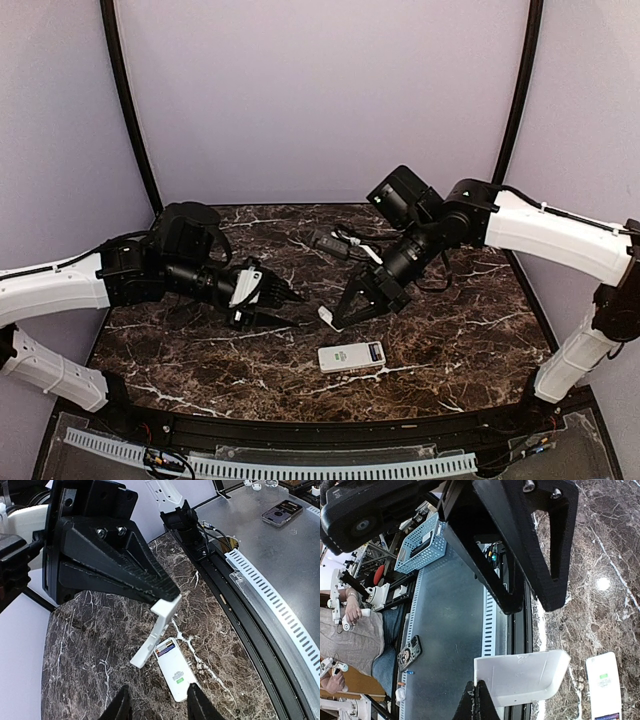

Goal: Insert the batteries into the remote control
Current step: Pass from the right arm to the left

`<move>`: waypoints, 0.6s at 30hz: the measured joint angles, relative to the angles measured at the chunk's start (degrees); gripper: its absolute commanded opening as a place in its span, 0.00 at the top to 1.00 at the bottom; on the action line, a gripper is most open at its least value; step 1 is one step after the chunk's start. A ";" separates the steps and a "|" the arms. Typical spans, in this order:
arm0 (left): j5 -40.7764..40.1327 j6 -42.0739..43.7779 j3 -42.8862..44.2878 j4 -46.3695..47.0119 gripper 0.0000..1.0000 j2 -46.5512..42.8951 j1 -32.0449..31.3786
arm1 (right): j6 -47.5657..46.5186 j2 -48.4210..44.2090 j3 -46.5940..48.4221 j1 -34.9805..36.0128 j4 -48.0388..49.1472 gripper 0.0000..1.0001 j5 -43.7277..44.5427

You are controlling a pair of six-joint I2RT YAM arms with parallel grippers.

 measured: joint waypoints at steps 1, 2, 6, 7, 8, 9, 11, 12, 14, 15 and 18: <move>0.24 -0.07 0.00 0.02 0.64 0.00 -0.04 | 0.00 0.04 0.20 0.13 0.00 1.00 -0.20; 0.46 -0.07 0.00 0.09 0.64 0.00 -0.13 | 0.00 0.09 0.35 0.26 0.13 1.00 -0.33; 1.03 -0.37 0.00 1.29 0.63 0.13 -0.39 | 0.02 0.39 0.70 0.68 0.20 1.00 -0.68; 1.20 -0.46 0.00 1.73 0.62 0.28 -0.48 | 0.02 0.59 0.76 0.74 0.24 1.00 -0.68; 1.31 -0.52 0.00 2.10 0.60 0.44 -0.61 | 0.02 0.83 0.92 0.81 0.24 1.00 -0.68; 1.44 -0.66 0.00 2.54 0.60 0.74 -0.66 | 0.02 1.03 1.05 0.81 0.26 1.00 -0.68; 1.66 -1.16 0.00 3.48 0.59 1.51 -0.74 | 0.02 1.49 1.40 0.83 0.48 1.00 -0.68; 1.86 -1.62 0.00 4.20 0.60 2.12 -0.74 | 0.02 1.57 1.46 0.83 0.57 1.00 -0.66; 2.01 -1.95 0.00 4.81 0.60 2.47 -0.74 | 0.02 1.64 1.46 0.90 0.59 1.00 -0.66; 2.21 -2.21 0.00 5.27 0.62 2.73 -0.74 | 0.02 1.66 1.49 0.94 0.61 1.00 -0.66; 2.49 -2.73 0.00 6.08 0.67 3.56 -0.87 | 0.00 1.90 1.86 1.05 0.61 1.00 -0.66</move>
